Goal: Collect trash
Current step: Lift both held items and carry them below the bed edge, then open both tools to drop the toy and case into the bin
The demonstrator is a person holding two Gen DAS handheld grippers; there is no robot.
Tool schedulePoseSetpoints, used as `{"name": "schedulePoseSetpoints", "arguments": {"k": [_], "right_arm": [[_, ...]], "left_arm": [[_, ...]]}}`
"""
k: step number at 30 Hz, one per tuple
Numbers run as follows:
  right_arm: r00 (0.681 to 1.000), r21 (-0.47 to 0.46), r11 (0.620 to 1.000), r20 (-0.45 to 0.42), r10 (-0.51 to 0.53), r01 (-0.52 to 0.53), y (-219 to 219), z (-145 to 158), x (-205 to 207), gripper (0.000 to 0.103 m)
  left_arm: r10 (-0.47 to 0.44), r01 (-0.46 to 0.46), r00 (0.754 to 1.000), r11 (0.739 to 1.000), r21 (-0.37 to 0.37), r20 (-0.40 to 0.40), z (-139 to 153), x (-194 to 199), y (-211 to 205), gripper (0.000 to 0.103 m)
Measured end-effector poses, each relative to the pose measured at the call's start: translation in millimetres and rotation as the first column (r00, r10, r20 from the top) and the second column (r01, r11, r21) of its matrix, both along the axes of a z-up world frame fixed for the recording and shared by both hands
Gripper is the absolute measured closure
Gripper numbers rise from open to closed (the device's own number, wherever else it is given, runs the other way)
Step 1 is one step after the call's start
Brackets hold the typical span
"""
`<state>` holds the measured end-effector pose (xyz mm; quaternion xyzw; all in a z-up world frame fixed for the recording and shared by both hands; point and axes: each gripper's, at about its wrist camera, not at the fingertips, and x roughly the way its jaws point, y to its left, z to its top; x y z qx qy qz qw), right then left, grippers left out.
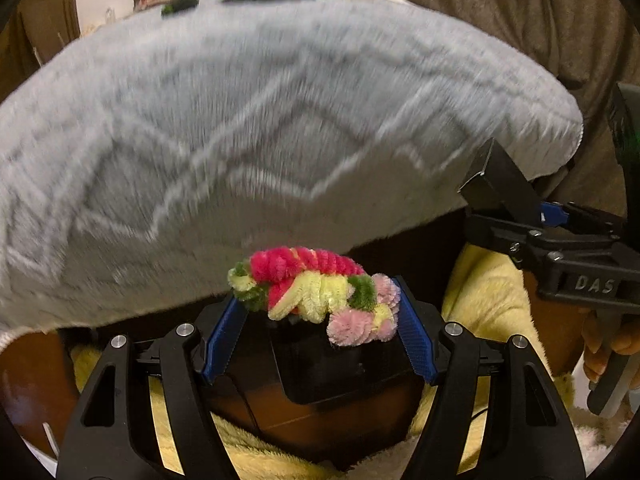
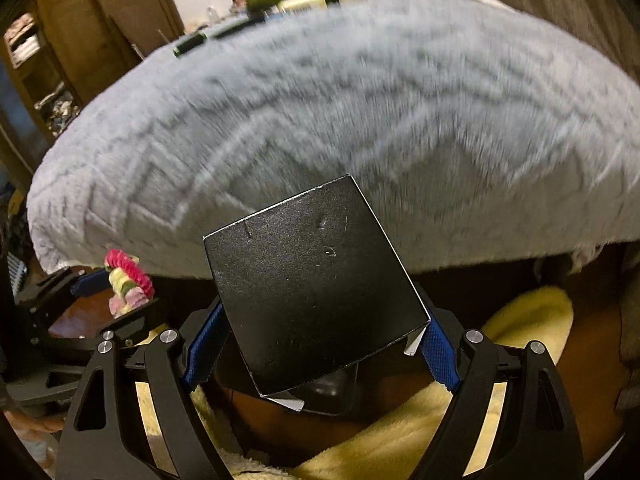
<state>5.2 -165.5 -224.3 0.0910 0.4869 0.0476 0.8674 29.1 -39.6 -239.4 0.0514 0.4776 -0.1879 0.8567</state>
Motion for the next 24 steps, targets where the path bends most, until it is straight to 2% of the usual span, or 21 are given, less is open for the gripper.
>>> {"name": "schedulePoseSetpoints", "arguments": {"k": [7, 14, 21, 24], "right_arm": [[0.993, 0.067, 0.998, -0.117, 0.006, 0.002, 6.5, -48.0, 4.2, 0.019], [0.98, 0.076, 0.997, -0.199, 0.002, 0.014, 14.1, -79.5, 7.0, 0.018], [0.978, 0.107, 0.994, -0.209, 0.01, 0.013, 17.3, -85.2, 14.9, 0.017], [0.98, 0.115, 0.993, -0.197, 0.006, 0.017, 18.4, -79.1, 16.9, 0.011]], "left_arm": [[-0.006, 0.009, 0.992, 1.0, 0.028, -0.123, -53.5, 6.6, 0.9, 0.036], [0.003, 0.004, 0.981, 0.999, 0.036, -0.192, -79.9, 10.4, 2.8, 0.035], [0.002, 0.004, 0.977, 1.0, 0.028, -0.211, -90.3, 12.2, 2.6, 0.034], [0.002, 0.004, 0.978, 1.0, 0.029, -0.21, -88.3, 16.8, 3.6, 0.029]]}}
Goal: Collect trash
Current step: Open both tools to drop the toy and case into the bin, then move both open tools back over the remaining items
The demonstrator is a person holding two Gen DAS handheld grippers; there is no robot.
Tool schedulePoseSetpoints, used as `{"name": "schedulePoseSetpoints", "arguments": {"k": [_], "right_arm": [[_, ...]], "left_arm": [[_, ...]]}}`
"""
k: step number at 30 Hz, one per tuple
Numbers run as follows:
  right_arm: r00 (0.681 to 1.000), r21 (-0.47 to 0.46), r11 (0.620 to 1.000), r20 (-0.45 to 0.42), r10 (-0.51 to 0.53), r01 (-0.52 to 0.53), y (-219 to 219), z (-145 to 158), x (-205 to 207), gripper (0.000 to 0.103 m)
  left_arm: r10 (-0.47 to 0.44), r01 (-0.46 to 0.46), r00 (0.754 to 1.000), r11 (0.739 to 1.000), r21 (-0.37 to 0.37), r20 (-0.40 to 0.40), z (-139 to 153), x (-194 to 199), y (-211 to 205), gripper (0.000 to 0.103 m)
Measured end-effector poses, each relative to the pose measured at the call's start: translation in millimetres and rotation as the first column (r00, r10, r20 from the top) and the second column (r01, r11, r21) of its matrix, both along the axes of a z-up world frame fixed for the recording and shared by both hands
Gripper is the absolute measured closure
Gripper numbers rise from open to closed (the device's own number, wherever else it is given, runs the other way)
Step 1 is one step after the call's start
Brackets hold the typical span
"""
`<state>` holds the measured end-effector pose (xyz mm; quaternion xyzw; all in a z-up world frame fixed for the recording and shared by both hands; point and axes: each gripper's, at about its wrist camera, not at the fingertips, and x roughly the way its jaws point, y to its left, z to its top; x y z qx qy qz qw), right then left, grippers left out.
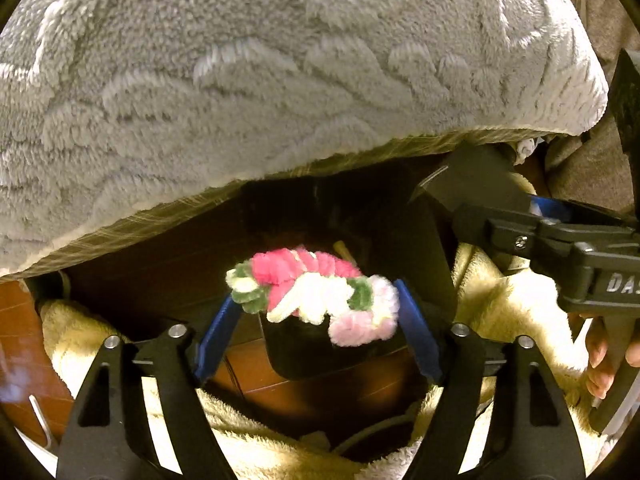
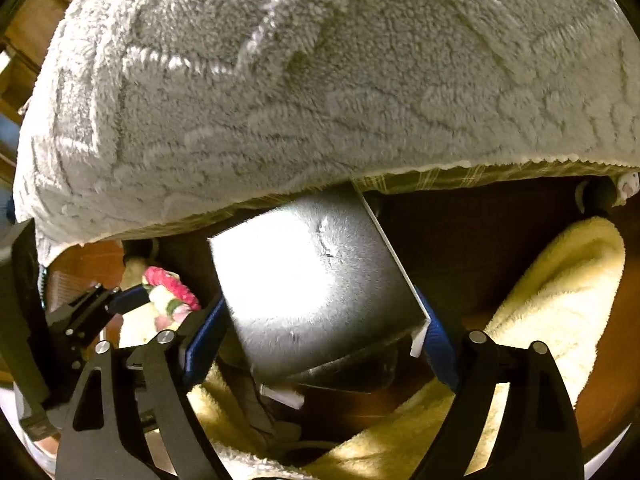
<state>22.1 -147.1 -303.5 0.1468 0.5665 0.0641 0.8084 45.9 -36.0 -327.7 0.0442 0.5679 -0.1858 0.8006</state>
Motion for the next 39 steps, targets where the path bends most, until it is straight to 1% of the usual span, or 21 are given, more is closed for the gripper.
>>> {"name": "schedulePoseSetpoints", "arguments": {"k": [2, 5, 10, 13, 16, 18, 23, 27, 31, 33, 34, 36, 38, 39], "right_arm": [[1.0, -0.002, 1.0, 0.013, -0.006, 0.006, -0.9, 4.3, 0.2, 0.011], [0.999, -0.005, 1.0, 0.032, -0.019, 0.019, -3.4, 11.4, -0.2, 0.011], [0.997, -0.014, 0.999, 0.072, -0.037, 0.038, -9.5, 28.7, 1.1, 0.011], [0.992, -0.03, 0.999, 0.116, -0.041, 0.044, -6.1, 50.2, 1.2, 0.011], [0.982, -0.054, 0.997, 0.183, -0.047, 0.058, -20.1, 74.2, 1.3, 0.011], [0.971, -0.074, 0.995, 0.233, -0.049, 0.068, -24.7, 92.1, 1.2, 0.011], [0.933, -0.109, 0.989, 0.355, -0.053, 0.097, -33.6, 140.5, 9.5, 0.011], [0.91, -0.127, 0.984, 0.409, -0.06, 0.122, -47.7, 166.3, 28.1, 0.011], [0.896, -0.152, 0.982, 0.442, -0.036, 0.114, -46.4, 186.3, 57.4, 0.011], [0.893, -0.154, 0.983, 0.449, -0.017, 0.096, -42.3, 191.4, 74.3, 0.011], [0.892, -0.156, 0.984, 0.453, -0.007, 0.087, -34.3, 185.8, 76.6, 0.011], [0.89, -0.162, 0.985, 0.455, 0.026, 0.055, -25.0, 184.6, 96.2, 0.011], [0.896, -0.175, 0.984, 0.44, 0.062, 0.018, -16.9, 184.8, 122.6, 0.011], [0.896, -0.18, 0.984, 0.437, 0.072, 0.008, -13.6, 185.9, 130.6, 0.012]], "left_arm": [[0.002, -0.002, 1.0, 1.0, 0.004, 0.011, 3.1, 1.1, -3.2, 0.024], [0.011, -0.011, 1.0, 1.0, 0.009, 0.027, 10.1, 1.1, -1.9, 0.021], [0.018, -0.019, 0.998, 1.0, 0.014, 0.063, 26.4, 3.4, -0.9, 0.02], [0.023, -0.024, 0.995, 1.0, 0.01, 0.095, 42.0, -0.4, -1.7, 0.02], [0.031, -0.032, 0.988, 0.999, 0.004, 0.153, 65.1, -0.7, 4.4, 0.02], [0.045, -0.046, 0.978, 0.999, -0.001, 0.205, 85.6, -0.3, 8.0, 0.02], [0.066, -0.061, 0.952, 0.998, -0.028, 0.299, 126.8, 3.2, 15.7, 0.02], [0.09, -0.083, 0.932, 0.996, -0.036, 0.351, 153.8, 18.2, 20.3, 0.019], [0.12, -0.117, 0.912, 0.993, -0.03, 0.393, 175.8, 43.0, 34.7, 0.019], [0.128, -0.133, 0.902, 0.991, -0.017, 0.413, 183.9, 56.9, 40.9, 0.019], [0.134, -0.144, 0.895, 0.989, -0.007, 0.426, 189.1, 67.6, 44.0, 0.019], [0.144, -0.16, 0.888, 0.987, 0.0, 0.437, 189.2, 77.4, 46.7, 0.019], [0.159, -0.178, 0.883, 0.984, 0.002, 0.442, 195.3, 103.0, 53.5, 0.019], [0.164, -0.184, 0.881, 0.983, 0.002, 0.443, 197.1, 109.7, 56.4, 0.019]]}}
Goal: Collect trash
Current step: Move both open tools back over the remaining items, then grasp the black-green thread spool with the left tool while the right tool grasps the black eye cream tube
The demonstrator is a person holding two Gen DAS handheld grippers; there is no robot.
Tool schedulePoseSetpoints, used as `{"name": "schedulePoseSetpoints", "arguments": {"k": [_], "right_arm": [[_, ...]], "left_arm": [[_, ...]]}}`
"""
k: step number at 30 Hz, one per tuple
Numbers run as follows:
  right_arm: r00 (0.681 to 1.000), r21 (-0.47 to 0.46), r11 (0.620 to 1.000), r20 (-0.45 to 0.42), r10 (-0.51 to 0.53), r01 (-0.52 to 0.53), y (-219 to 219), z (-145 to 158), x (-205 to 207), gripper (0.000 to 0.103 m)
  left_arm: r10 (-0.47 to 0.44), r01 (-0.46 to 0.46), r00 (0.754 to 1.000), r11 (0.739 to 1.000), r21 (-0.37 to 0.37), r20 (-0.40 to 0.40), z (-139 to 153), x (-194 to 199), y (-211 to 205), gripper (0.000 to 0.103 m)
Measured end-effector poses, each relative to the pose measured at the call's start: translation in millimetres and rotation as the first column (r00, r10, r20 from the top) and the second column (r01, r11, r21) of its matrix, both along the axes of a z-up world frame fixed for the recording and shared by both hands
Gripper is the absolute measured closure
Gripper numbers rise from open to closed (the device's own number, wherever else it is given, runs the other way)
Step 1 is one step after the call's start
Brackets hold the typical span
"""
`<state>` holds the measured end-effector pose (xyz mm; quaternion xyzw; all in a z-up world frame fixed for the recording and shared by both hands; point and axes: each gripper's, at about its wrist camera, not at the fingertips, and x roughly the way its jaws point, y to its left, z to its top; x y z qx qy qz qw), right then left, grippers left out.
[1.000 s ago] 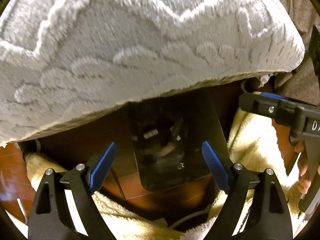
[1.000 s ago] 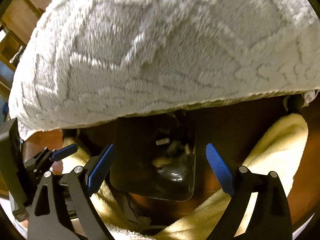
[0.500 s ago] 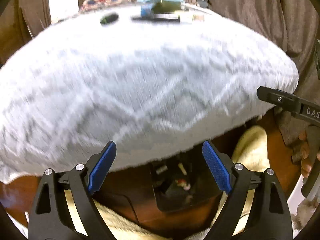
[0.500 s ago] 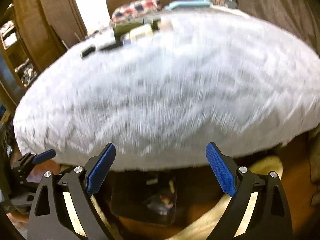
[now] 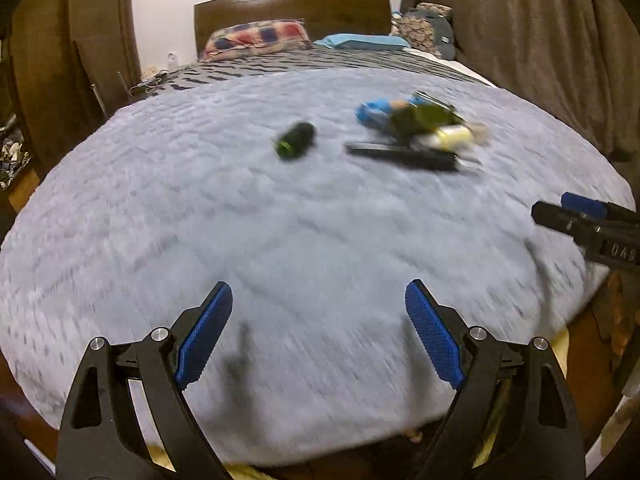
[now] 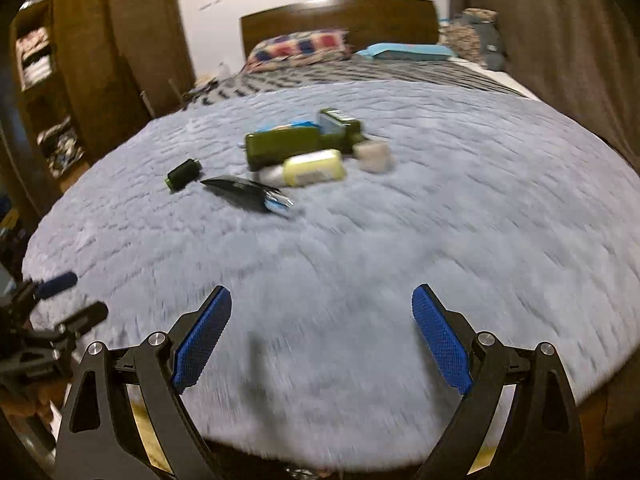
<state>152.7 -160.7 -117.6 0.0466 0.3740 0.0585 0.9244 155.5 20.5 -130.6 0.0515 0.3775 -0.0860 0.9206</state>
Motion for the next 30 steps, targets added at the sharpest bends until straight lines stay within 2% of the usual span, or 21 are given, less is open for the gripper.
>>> {"name": "schedulePoseSetpoints", "arguments": {"k": [4, 7, 15, 17, 23, 27, 30], "right_arm": [[0.999, -0.028, 0.998, -0.016, 0.049, -0.05, 16.6, -1.7, 35.0, 0.025], [0.996, -0.057, 0.994, -0.028, 0.089, -0.09, 30.7, -3.7, 57.8, 0.029], [0.987, -0.103, 0.984, -0.074, 0.14, -0.147, 51.3, -10.7, 93.4, 0.036], [0.985, -0.106, 0.982, -0.082, 0.149, -0.157, 56.0, -12.9, 99.5, 0.036], [0.979, -0.1, 0.977, -0.107, 0.175, -0.186, 64.9, -18.2, 120.3, 0.037], [0.977, -0.098, 0.977, -0.12, 0.176, -0.188, 67.0, -20.0, 127.7, 0.046], [0.977, -0.092, 0.977, -0.114, 0.18, -0.191, 63.6, -19.0, 123.1, 0.058]], "left_arm": [[0.025, -0.026, 1.0, 0.999, 0.021, 0.008, 8.8, 40.3, 5.7, 0.02], [0.032, -0.032, 0.999, 0.999, 0.036, 0.008, 11.9, 66.8, 10.7, 0.02], [0.014, -0.014, 1.0, 1.0, 0.015, -0.028, 1.5, 130.2, 7.0, 0.025], [0.005, -0.004, 0.999, 1.0, 0.027, -0.037, -5.1, 149.5, 1.0, 0.029], [-0.008, 0.007, 0.995, 1.0, -0.02, -0.098, -18.0, 188.9, -5.1, 0.036], [-0.014, 0.012, 0.993, 1.0, -0.024, -0.115, -19.6, 198.2, -7.0, 0.046], [-0.029, 0.026, 0.993, 0.999, -0.025, -0.118, -18.9, 197.0, -8.4, 0.06]]}}
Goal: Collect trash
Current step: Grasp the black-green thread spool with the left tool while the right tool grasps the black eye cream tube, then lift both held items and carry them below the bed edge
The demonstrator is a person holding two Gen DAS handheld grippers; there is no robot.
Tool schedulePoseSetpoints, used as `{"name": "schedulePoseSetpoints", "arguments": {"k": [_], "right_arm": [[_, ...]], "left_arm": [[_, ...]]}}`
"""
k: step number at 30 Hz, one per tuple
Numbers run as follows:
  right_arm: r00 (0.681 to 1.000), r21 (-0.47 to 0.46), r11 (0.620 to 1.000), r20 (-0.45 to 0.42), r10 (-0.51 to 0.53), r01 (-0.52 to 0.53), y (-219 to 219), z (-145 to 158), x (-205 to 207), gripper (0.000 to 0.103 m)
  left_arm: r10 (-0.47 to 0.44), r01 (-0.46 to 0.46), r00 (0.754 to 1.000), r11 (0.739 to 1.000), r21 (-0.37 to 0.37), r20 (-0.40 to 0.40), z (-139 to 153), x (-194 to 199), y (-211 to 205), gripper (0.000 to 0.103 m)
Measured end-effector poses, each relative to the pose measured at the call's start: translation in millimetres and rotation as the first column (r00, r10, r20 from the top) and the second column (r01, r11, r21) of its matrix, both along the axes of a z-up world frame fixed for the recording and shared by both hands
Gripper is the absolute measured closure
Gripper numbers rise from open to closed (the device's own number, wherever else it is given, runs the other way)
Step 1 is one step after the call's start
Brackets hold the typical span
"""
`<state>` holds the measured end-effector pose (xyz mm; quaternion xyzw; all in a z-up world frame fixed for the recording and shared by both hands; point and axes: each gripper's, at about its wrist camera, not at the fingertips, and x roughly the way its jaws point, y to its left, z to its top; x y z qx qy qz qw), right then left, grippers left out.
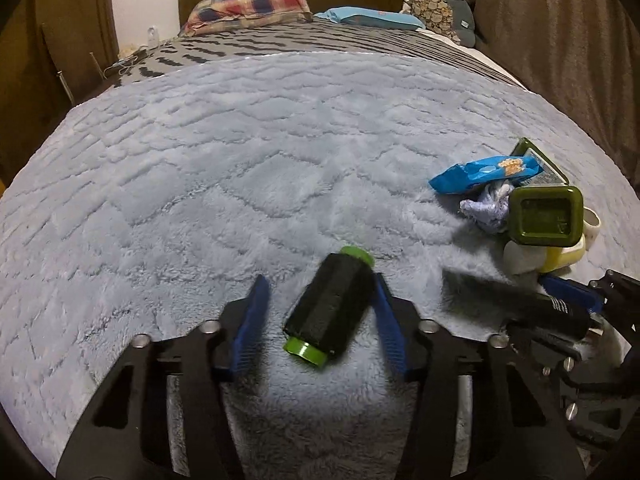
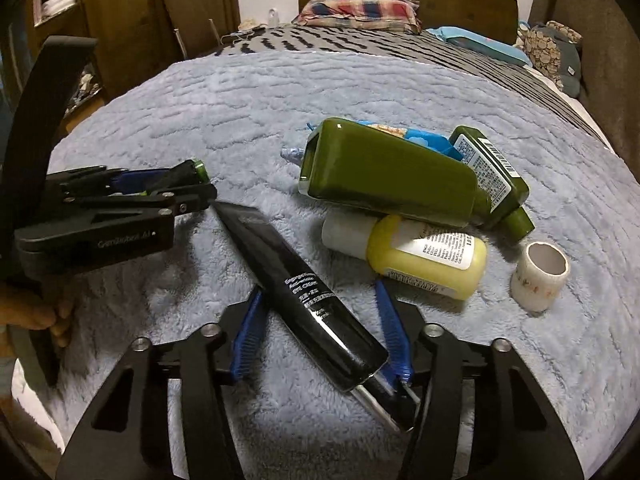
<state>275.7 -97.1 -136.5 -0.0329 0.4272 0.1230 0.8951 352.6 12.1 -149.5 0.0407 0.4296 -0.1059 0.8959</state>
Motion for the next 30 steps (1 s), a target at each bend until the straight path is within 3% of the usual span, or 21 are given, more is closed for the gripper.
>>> {"name": "schedulePoseSetpoints", "arguments": {"k": [1, 5, 7, 10, 13, 19, 30], "right_arm": [[1.0, 0.0, 1.0, 0.001, -0.001, 0.001, -0.9, 0.1, -1.2, 0.063], [1.0, 0.0, 1.0, 0.005, -0.005, 0.005, -7.9, 3.5, -12.9, 0.069], [1.0, 0.011, 1.0, 0.01, -0.011, 0.011, -11.3, 6.1, -21.0, 0.074], [1.0, 0.043, 0.999, 0.011, -0.002, 0.001, -16.7, 9.4, -36.9, 0.077], [1.0, 0.062, 0.998, 0.025, -0.004, 0.003, -23.9, 10.0, -60.3, 0.078], [0.998, 0.122, 0.992, 0.043, -0.044, 0.038, -39.2, 11.7, -100.3, 0.078], [0.987, 0.142, 0.986, 0.118, -0.105, 0.088, -60.8, 29.4, -182.1, 0.078]], "left_arm": [[-0.004, 0.004, 1.0, 1.0, 0.008, 0.003, 0.2, -1.8, -1.5, 0.066], [-0.007, 0.006, 1.0, 1.0, 0.03, 0.019, 1.0, -13.4, -6.4, 0.069], [-0.012, 0.012, 1.0, 1.0, 0.029, 0.021, 1.5, -22.9, -7.1, 0.076], [-0.015, 0.014, 1.0, 1.0, 0.017, 0.024, 4.2, -37.1, -6.6, 0.078], [-0.018, 0.017, 0.999, 0.999, 0.04, 0.041, 7.1, -57.7, -8.9, 0.079], [-0.055, 0.056, 0.997, 0.998, -0.011, 0.051, 16.4, -108.5, -14.3, 0.079], [-0.119, 0.124, 0.984, 0.992, -0.028, 0.131, 37.4, -213.4, -42.9, 0.079]]}}
